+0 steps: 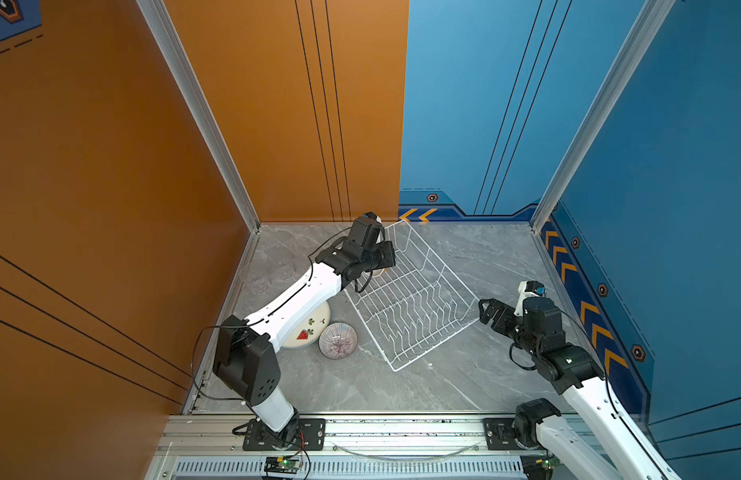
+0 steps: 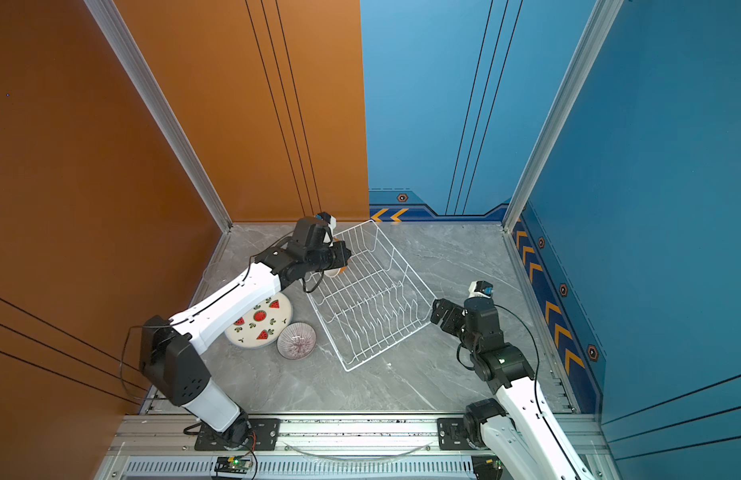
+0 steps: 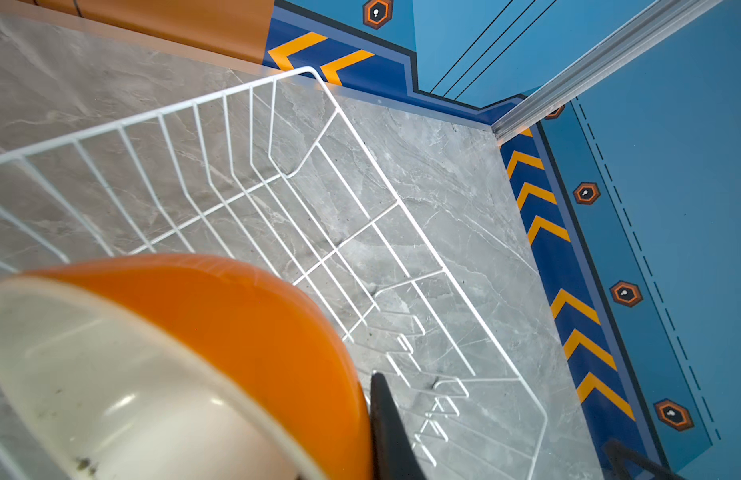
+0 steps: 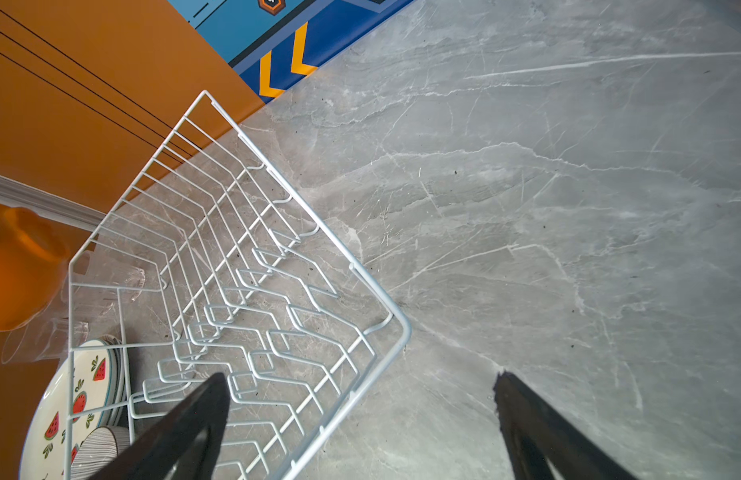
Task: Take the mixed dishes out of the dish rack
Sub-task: 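Carry the orange bowl toward the robot over the striped bowl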
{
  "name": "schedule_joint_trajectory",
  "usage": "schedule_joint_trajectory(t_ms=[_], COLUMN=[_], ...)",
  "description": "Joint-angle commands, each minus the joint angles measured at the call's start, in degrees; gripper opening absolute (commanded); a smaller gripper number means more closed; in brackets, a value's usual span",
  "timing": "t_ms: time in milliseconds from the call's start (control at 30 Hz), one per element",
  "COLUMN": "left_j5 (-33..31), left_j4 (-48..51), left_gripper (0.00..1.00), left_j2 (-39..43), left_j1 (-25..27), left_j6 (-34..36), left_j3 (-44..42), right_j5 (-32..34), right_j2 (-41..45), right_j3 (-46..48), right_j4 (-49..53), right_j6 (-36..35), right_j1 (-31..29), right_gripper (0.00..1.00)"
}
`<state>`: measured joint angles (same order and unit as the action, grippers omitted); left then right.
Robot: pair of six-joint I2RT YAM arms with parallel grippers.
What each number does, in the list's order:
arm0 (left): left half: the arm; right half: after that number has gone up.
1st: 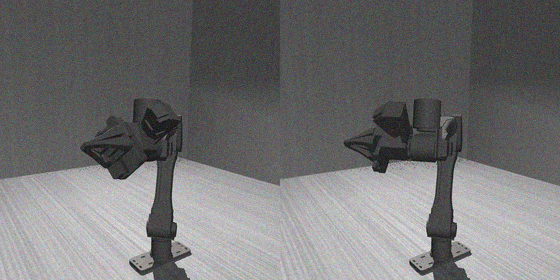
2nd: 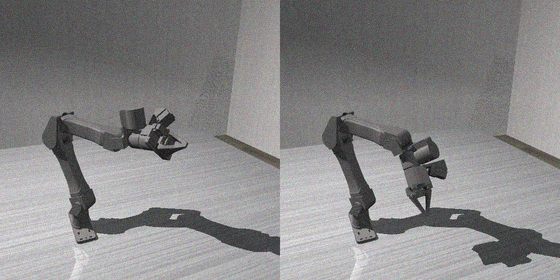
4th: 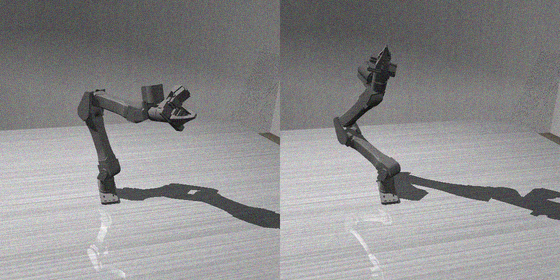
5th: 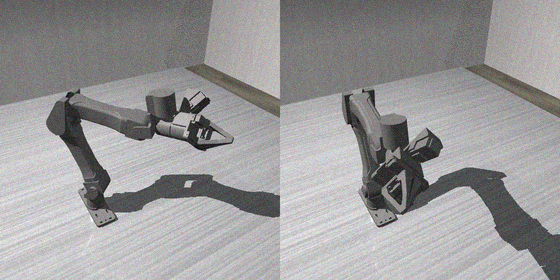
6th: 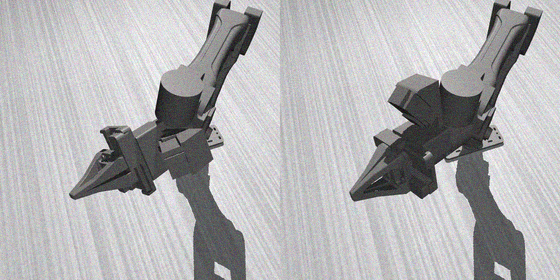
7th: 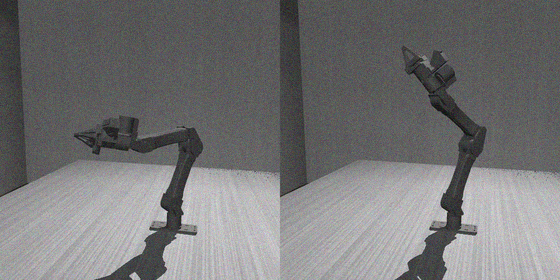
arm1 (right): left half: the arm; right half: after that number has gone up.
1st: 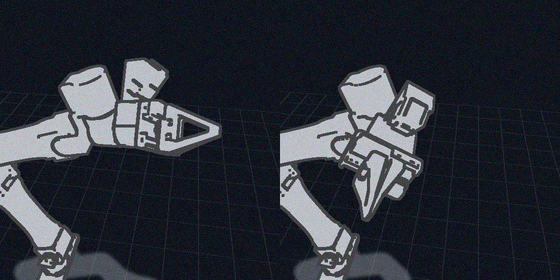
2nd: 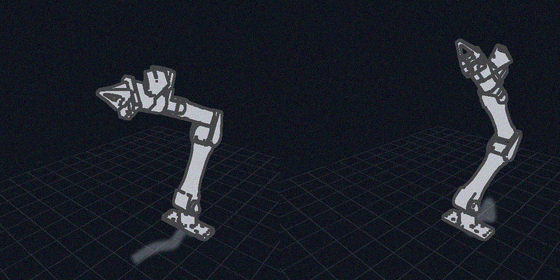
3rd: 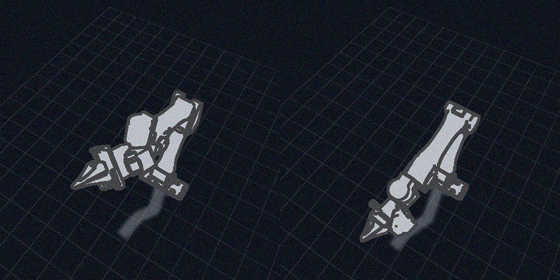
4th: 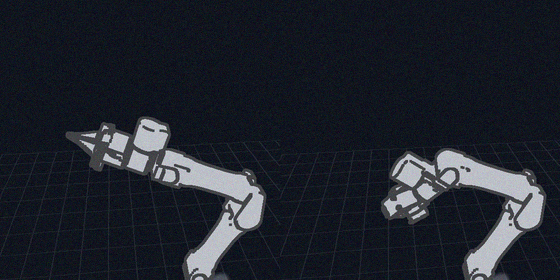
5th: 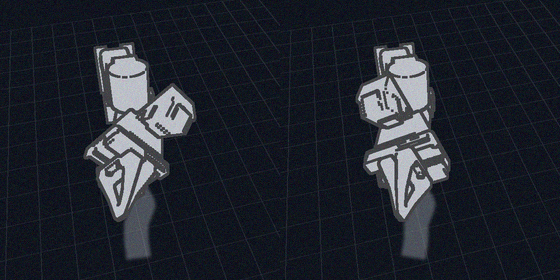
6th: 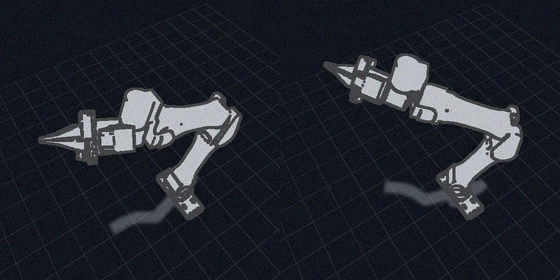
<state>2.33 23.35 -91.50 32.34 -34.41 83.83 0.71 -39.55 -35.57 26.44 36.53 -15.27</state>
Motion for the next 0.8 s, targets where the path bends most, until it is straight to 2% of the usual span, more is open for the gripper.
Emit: schedule_joint_trajectory(t_ms=[0,267,467,600,700,767], left_j5=[-5.3,-11.4,-11.5,-9.6,-7.8,-8.9], left_j4=[5.3,14.5,22.4,22.4,22.1,21.4], left_gripper=[0.00,0.00,0.00,0.00,0.00,0.00], left_j2=[7.5,27.4,37.1,40.8,40.4,39.4], left_j1=[0.1,-0.2,-0.2,0.1,1.6,3.5], left_j6=[4.4,4.6,2.3,-0.2,-0.7,-0.6], left_j3=[-3.1,-17.0,-24.4,-32.2,-34.0,-34.7], right_j5=[-1.2,-0.8,-0.5,0.0,0.4,0.7], right_j2=[-0.6,-0.4,-0.2,0.5,1.6,2.0], right_j3=[1.1,0.8,1.5,2.5,3.5,3.9], right_j4=[-0.2,1.5,1.6,1.4,1.4,1.6], right_j6=[0.8,-0.5,0.4,1.0,1.4,1.4], right_j1=[-0.7,-1.0,-1.2,-1.6,-1.8,-1.8], right_gripper=[1.00,1.00,1.00,1.00,1.00,1.00])
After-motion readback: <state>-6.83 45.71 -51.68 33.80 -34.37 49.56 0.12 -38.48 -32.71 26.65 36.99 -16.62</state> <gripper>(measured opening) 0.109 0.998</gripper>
